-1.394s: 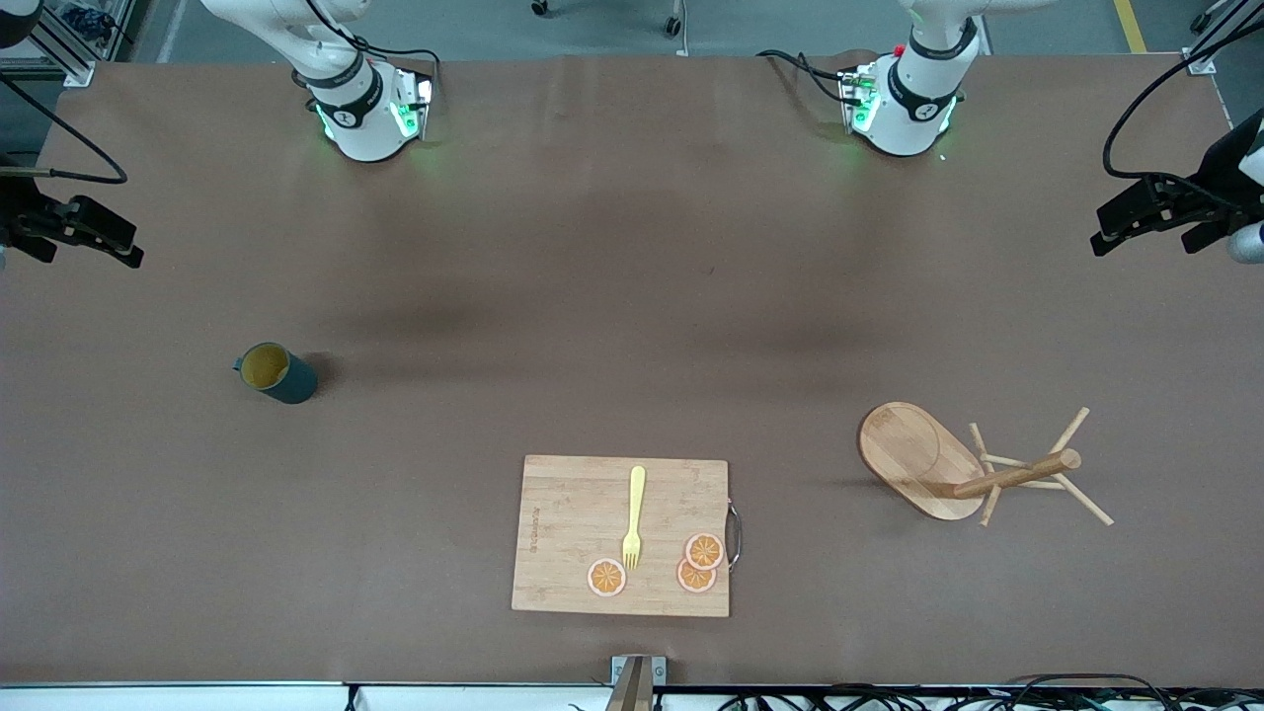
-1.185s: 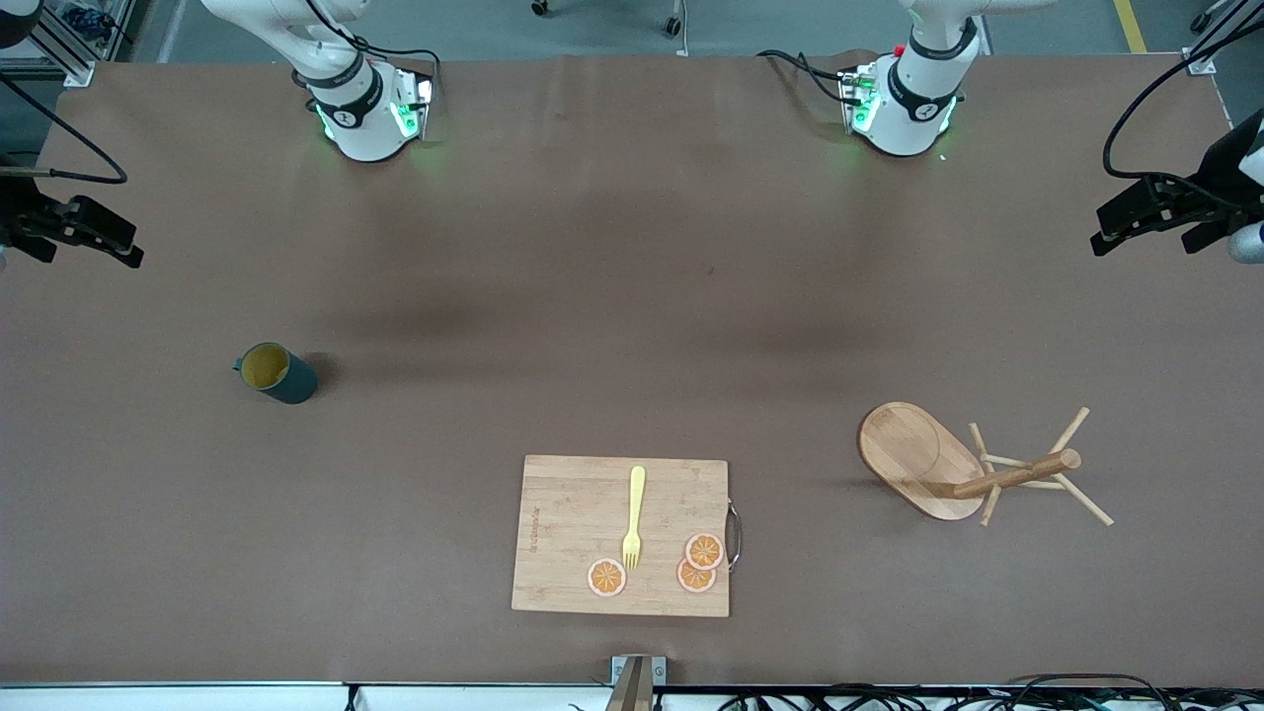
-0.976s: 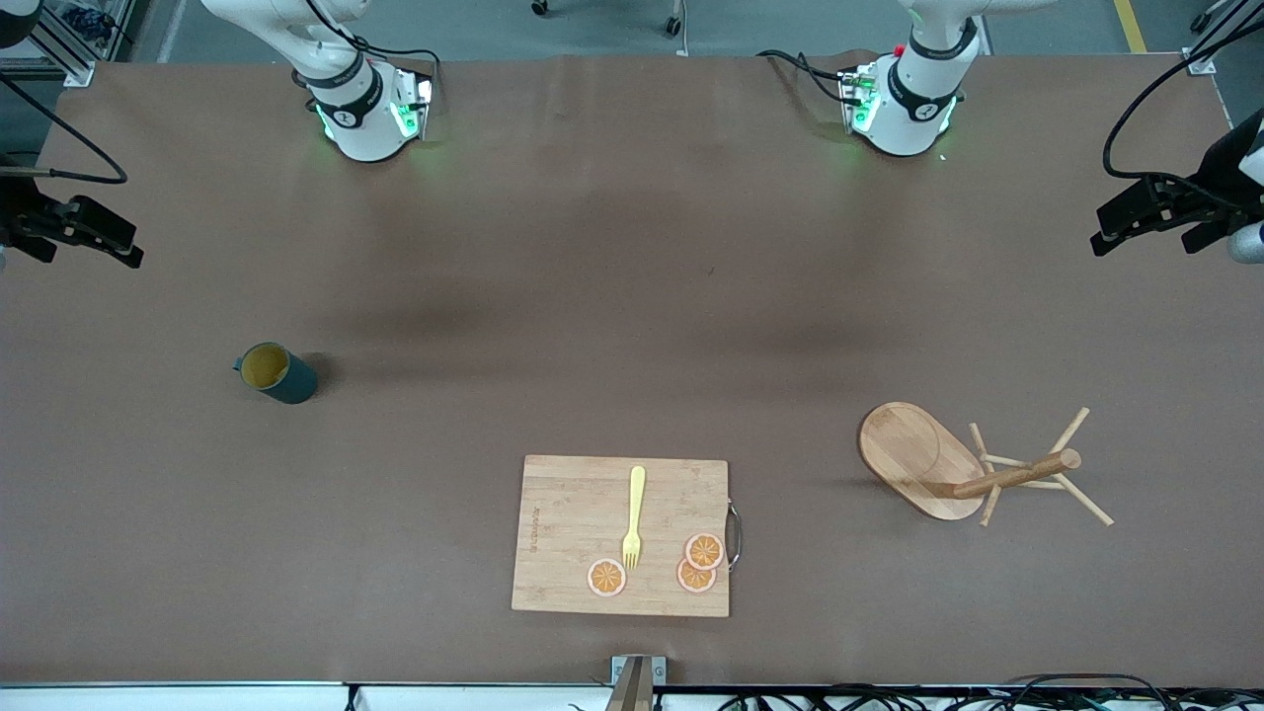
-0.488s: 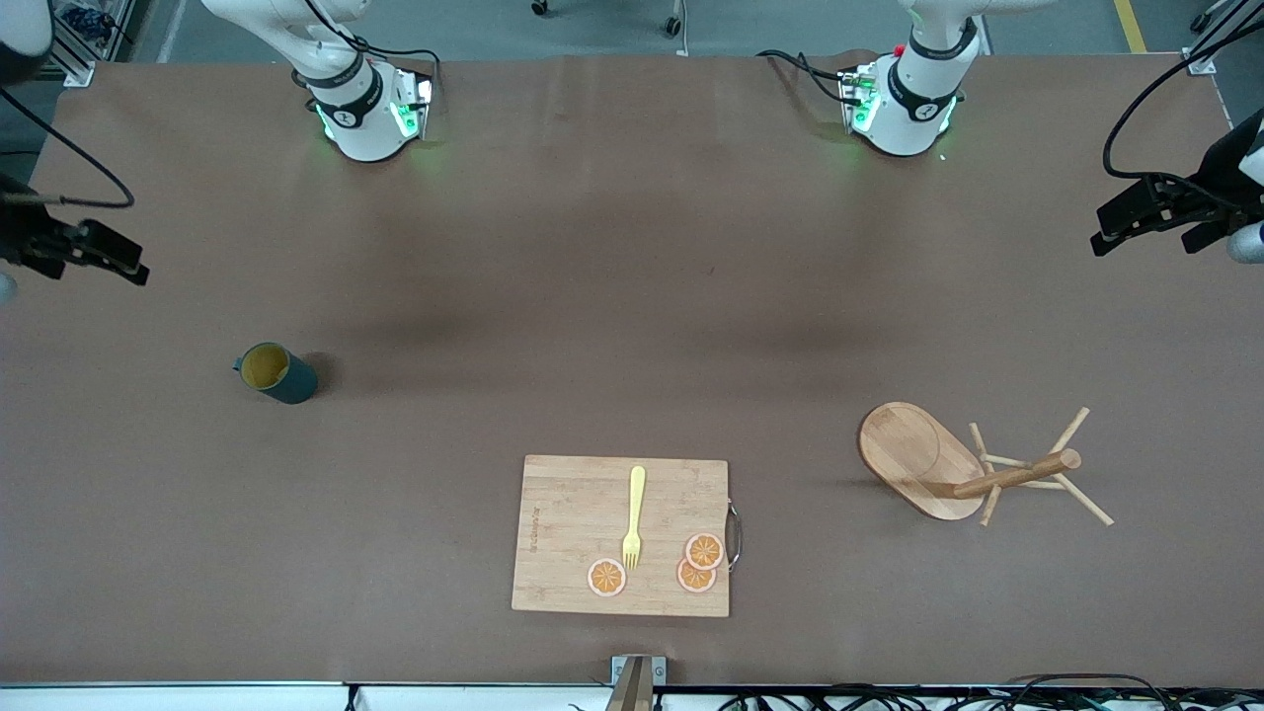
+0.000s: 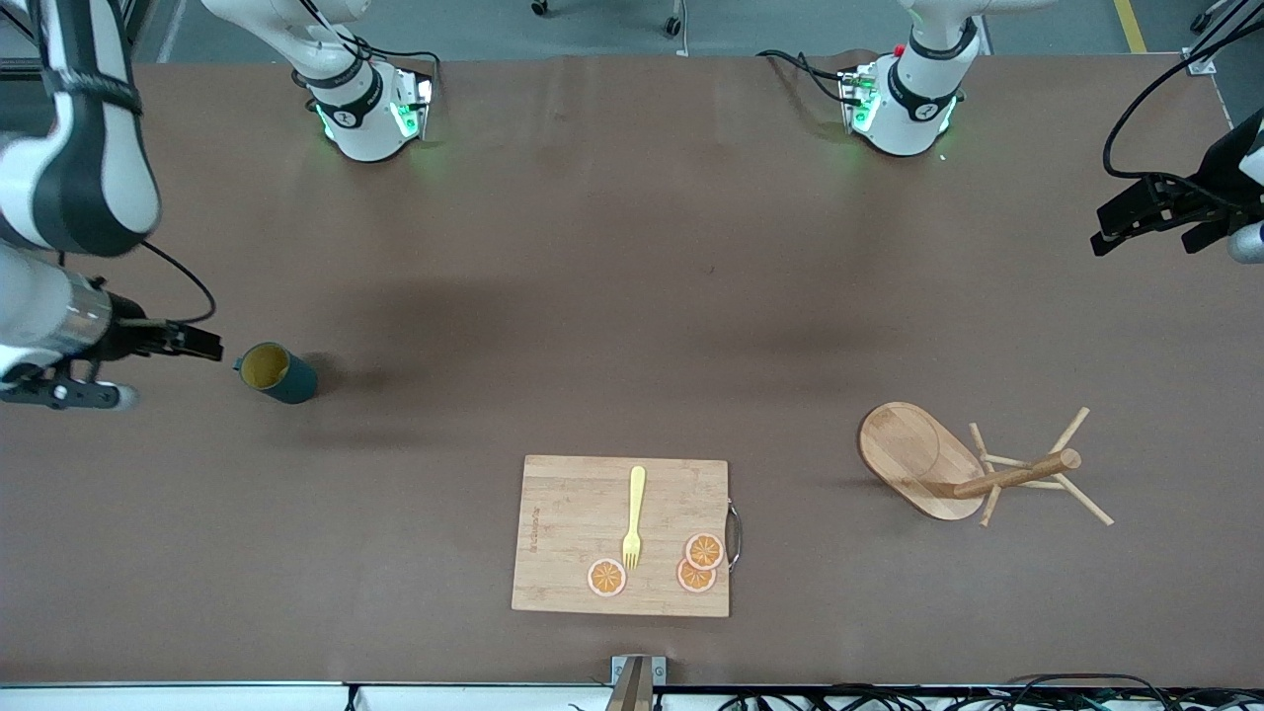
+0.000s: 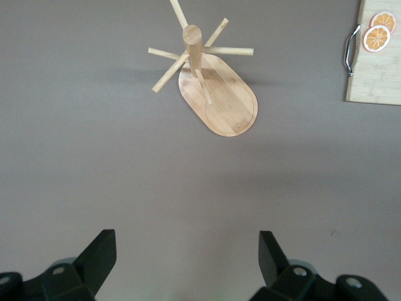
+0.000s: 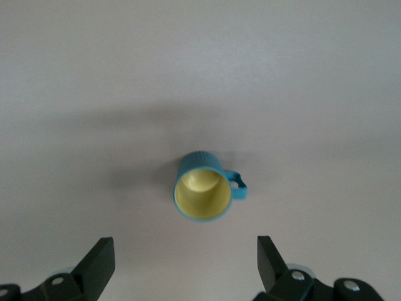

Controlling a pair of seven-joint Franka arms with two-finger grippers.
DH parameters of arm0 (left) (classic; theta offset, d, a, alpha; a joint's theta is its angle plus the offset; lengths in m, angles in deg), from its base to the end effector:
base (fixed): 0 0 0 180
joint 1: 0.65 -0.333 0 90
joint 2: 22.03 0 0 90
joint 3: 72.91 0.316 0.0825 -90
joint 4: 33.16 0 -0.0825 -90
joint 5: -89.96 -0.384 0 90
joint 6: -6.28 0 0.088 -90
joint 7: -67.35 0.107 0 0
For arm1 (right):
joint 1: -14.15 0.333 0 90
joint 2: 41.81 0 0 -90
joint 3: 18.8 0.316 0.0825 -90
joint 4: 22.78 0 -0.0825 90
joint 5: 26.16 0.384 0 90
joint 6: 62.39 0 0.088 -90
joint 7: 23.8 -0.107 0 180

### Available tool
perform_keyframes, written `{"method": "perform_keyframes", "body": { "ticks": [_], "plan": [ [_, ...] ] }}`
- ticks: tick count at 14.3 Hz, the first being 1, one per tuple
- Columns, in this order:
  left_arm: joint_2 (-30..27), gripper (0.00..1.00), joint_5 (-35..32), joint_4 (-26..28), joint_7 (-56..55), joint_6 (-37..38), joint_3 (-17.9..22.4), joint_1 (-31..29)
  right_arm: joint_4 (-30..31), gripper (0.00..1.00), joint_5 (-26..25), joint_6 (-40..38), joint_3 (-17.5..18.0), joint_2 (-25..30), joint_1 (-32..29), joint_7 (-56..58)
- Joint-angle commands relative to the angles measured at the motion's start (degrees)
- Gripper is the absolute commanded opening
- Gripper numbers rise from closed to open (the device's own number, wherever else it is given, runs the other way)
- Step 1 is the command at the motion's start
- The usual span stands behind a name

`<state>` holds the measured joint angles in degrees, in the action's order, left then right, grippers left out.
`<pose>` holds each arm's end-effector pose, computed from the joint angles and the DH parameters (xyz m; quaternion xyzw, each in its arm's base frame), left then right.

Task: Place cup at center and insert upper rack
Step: 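Close the right gripper on the teal mug's rim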

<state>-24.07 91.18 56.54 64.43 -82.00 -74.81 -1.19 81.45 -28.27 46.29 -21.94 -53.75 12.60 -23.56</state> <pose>0.5405 -0.0155 0.6438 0.9998 0.0132 0.0050 0.0102 0.5983 -0.0502 0.4125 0.9971 -0.0315 -0.0661 0.0199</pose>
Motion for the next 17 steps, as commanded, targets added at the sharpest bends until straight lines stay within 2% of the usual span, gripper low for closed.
{"method": "perform_keyframes", "body": {
  "ticks": [1,6,12,16,17],
  "plan": [
    [-0.4,1.00,-0.4,-0.4,-0.4,0.7,-0.1,0.0,8.5,1.00,0.4,7.5,0.4,1.0,0.0,-0.1],
    [-0.4,1.00,-0.4,-0.4,-0.4,0.7,-0.1,0.0,9.0,1.00,0.4,12.8,0.4,-7.1,1.0,-0.2],
    [-0.4,1.00,-0.4,-0.4,-0.4,0.7,-0.1,0.0,9.5,0.91,0.4,13.3,0.4,-9.6,1.5,-0.2],
    [-0.4,1.00,-0.4,-0.4,-0.5,0.7,-0.1,0.1,9.9,0.68,0.4,12.6,0.3,-9.7,1.2,-0.2],
    [-0.4,1.00,-0.4,-0.4,-0.5,0.7,-0.1,0.1,10.0,0.65,0.4,12.3,0.3,-9.7,1.2,-0.2]
  ]
}}
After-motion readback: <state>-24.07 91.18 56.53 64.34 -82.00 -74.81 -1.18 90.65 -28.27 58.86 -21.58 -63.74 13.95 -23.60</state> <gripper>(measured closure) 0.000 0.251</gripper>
